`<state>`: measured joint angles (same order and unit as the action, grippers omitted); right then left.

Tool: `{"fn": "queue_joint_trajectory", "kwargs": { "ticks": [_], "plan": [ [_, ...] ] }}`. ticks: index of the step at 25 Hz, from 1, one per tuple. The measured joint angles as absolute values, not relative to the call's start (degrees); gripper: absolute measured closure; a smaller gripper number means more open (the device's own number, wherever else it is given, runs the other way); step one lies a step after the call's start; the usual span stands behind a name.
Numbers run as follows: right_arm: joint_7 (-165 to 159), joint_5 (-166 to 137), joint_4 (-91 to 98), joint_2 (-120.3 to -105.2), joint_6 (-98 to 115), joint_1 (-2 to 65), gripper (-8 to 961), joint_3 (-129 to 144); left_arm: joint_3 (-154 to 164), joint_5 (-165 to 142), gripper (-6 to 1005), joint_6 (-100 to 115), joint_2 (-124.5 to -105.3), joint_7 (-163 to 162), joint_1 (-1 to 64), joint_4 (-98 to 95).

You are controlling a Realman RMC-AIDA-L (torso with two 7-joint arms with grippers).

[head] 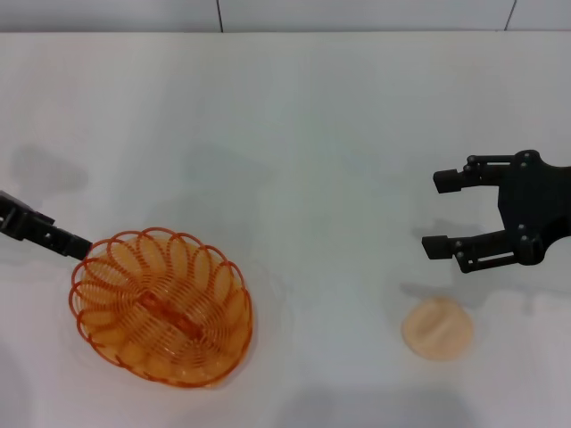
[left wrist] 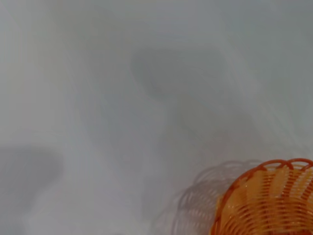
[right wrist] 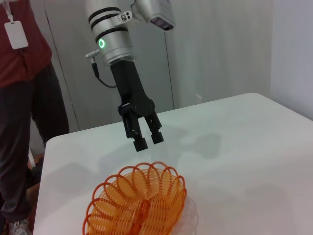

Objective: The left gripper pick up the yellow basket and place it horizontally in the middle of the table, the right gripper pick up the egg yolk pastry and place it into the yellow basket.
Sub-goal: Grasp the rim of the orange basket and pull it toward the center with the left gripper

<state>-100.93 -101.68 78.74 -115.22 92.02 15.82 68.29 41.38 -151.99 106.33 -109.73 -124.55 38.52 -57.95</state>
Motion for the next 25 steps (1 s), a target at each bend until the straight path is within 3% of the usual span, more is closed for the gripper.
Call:
{"fn": "queue_joint_trajectory", "kwargs": {
  "ticks": [25],
  "plan": [
    [-100.91, -101.69, 78.44, -115.22, 92.48, 16.43, 109, 68.29, 46.48, -157.97, 219, 101.40, -110.73, -128.11, 43.45, -50.04]
  ]
}}
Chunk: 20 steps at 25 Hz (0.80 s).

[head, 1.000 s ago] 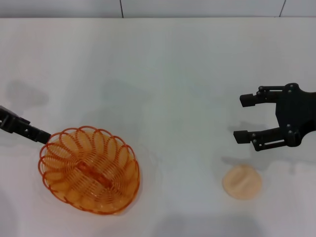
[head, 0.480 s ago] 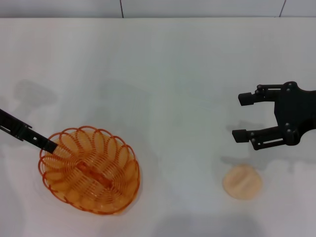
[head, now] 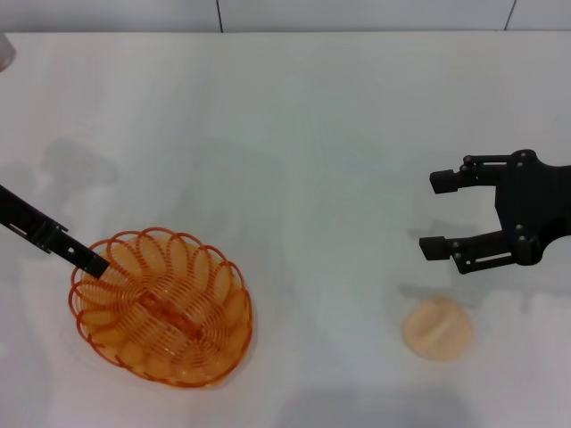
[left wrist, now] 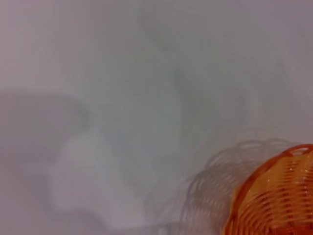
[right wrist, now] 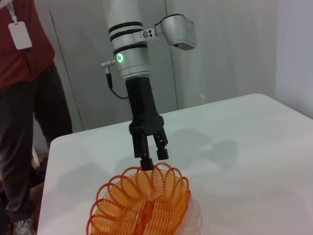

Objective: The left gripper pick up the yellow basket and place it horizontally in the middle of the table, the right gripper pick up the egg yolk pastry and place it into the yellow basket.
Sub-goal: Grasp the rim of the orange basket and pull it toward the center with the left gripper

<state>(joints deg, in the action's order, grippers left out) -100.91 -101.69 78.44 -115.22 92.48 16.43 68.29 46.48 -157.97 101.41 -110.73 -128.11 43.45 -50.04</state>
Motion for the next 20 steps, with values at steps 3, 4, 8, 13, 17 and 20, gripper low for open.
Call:
{"fn": "queue_joint_trajectory", "kwargs": {
  "ticks": [3, 4, 8, 13, 17, 20],
  "plan": [
    [-100.85, -101.69, 78.40, -115.23, 92.52, 16.44, 110, 68.29, 46.75, -157.99, 223, 100.86, -110.96, -128.32, 43.56, -49.89],
    [-100.85, -101.69, 78.40, -115.22, 92.53, 16.44, 110, 68.29, 47.01, -158.03, 224, 100.48, -111.12, -128.44, 43.58, -49.74],
    [-100.83, -101.69, 78.39, -115.22, 92.55, 16.44, 110, 68.29, 48.13, -158.12, 229, 99.88, -111.54, -128.71, 43.61, -49.42],
    [-100.82, -101.69, 78.39, -115.22, 92.56, 16.44, 110, 68.29, 49.66, -158.57, 235, 100.04, -111.79, -129.82, 44.45, -49.39],
    [-100.81, -101.69, 78.39, -115.22, 92.62, 16.43, 109, 68.29, 50.53, -158.79, 278, 100.17, -111.76, -130.37, 45.02, -49.38],
    [-100.81, -101.69, 78.37, -115.23, 92.64, 16.44, 109, 68.29, 51.11, -159.06, 317, 99.88, -111.84, -130.63, 45.11, -49.38]
  ]
}}
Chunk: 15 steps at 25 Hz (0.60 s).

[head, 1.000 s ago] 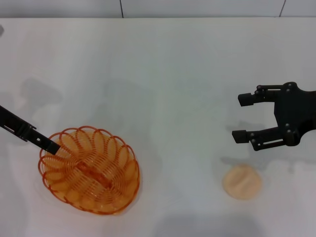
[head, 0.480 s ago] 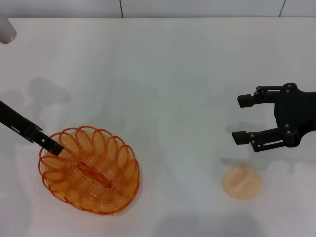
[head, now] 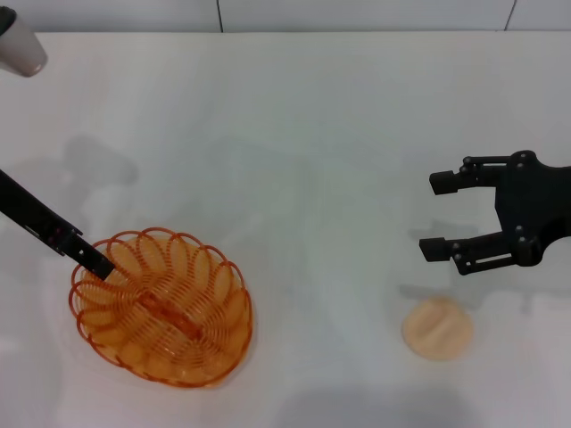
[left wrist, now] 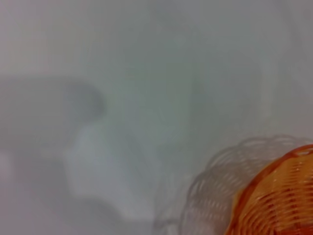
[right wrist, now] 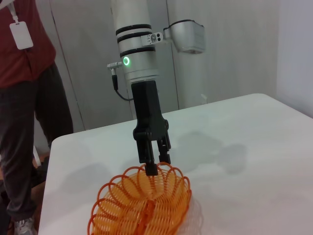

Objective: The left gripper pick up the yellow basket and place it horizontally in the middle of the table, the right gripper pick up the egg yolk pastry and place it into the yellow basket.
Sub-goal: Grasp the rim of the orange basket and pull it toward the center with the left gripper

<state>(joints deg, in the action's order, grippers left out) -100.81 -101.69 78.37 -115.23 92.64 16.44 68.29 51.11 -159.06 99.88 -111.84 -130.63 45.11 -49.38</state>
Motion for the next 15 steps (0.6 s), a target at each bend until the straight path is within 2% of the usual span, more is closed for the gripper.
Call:
{"fn": "queue_joint_trajectory", "kwargs": {
  "ticks": [9, 15],
  "plan": [
    [-100.67, -101.69, 78.25, -115.22, 92.64, 16.41, 109, 68.29, 51.92, -159.43, 467, 98.84, -112.84, -130.87, 45.58, -49.01],
    [-100.66, -101.69, 78.22, -115.22, 92.64, 16.18, 109, 68.35, 51.95, -159.44, 520, 97.47, -112.99, -130.83, 46.41, -46.45]
  ]
}}
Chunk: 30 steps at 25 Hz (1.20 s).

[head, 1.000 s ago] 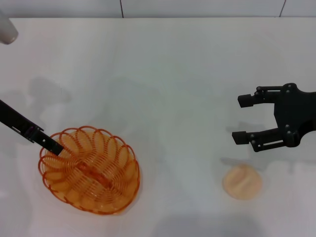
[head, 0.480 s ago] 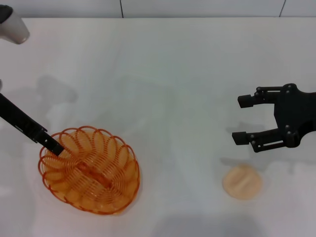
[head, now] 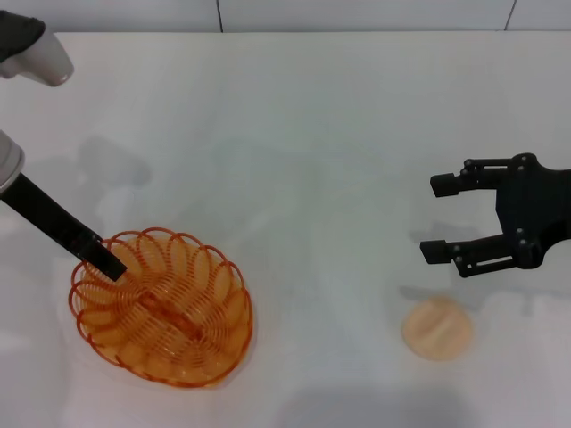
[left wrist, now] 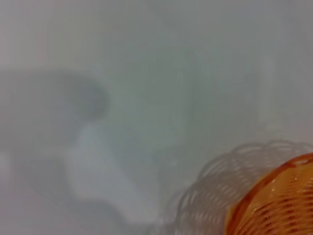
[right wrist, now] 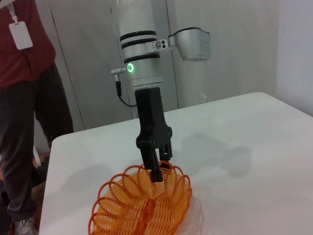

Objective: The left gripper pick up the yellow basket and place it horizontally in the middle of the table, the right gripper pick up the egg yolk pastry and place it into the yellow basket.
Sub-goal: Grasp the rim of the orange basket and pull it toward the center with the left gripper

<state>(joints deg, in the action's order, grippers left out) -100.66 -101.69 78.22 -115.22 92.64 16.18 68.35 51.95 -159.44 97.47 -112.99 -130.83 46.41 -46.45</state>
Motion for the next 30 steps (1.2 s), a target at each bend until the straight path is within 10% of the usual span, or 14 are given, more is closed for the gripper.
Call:
{"fn": "queue_joint_trajectory", "kwargs": {
  "ticks": [30],
  "plan": [
    [-100.68, -101.69, 78.22, -115.14, 92.81, 16.26, 110, 68.01, 53.70, -160.51, 802, 95.58, -113.28, -131.03, 46.75, -45.33]
  ]
}}
